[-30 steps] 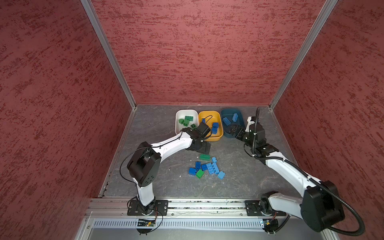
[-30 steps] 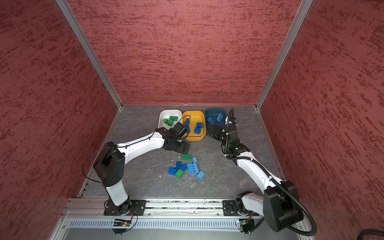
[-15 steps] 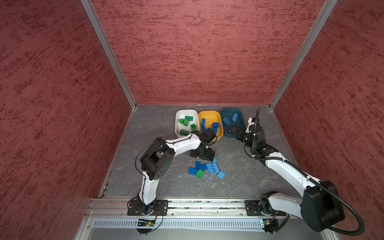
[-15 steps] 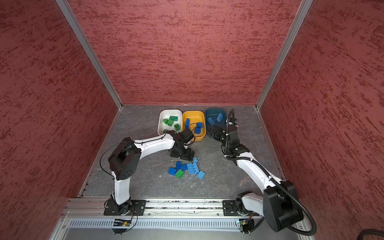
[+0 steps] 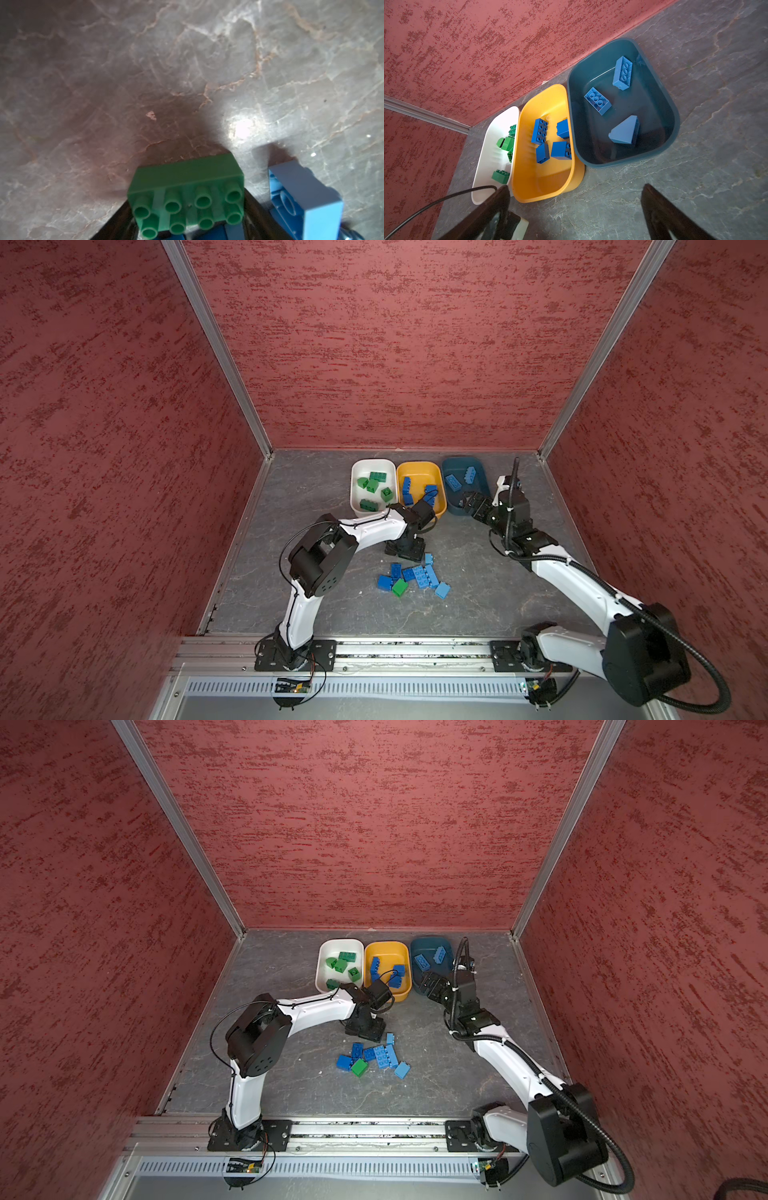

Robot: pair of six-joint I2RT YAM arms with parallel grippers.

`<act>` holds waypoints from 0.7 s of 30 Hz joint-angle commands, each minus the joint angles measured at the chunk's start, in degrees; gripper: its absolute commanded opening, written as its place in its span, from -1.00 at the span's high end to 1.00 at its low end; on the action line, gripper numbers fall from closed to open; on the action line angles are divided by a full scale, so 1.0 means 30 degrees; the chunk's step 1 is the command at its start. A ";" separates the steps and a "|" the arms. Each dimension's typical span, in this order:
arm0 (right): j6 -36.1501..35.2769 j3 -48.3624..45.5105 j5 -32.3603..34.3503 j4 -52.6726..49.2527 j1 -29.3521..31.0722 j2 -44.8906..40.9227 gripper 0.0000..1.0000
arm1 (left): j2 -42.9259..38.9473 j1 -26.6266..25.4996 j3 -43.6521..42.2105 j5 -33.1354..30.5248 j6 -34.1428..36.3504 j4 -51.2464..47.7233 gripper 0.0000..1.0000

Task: Sort the legos into containers by color
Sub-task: 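Grasp the green 2x4 brick with the left gripper, then drop the green brick in the white bin while the right gripper grasps light blue brick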

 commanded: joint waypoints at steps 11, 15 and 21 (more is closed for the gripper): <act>-0.0500 0.0487 0.0207 0.0907 0.0087 0.0222 -0.98 | -0.3153 0.0687 -0.0911 -0.2420 -0.0379 0.1918 -0.14; -0.0853 0.1105 0.0084 0.1110 0.0086 0.0719 -0.98 | -0.5467 0.2269 -0.1117 -0.4703 0.0688 0.3167 -0.14; -0.0830 0.1556 -0.0300 0.1570 0.0118 0.1395 -0.98 | -0.4584 0.6107 0.0316 -0.4955 0.1438 0.3742 -0.14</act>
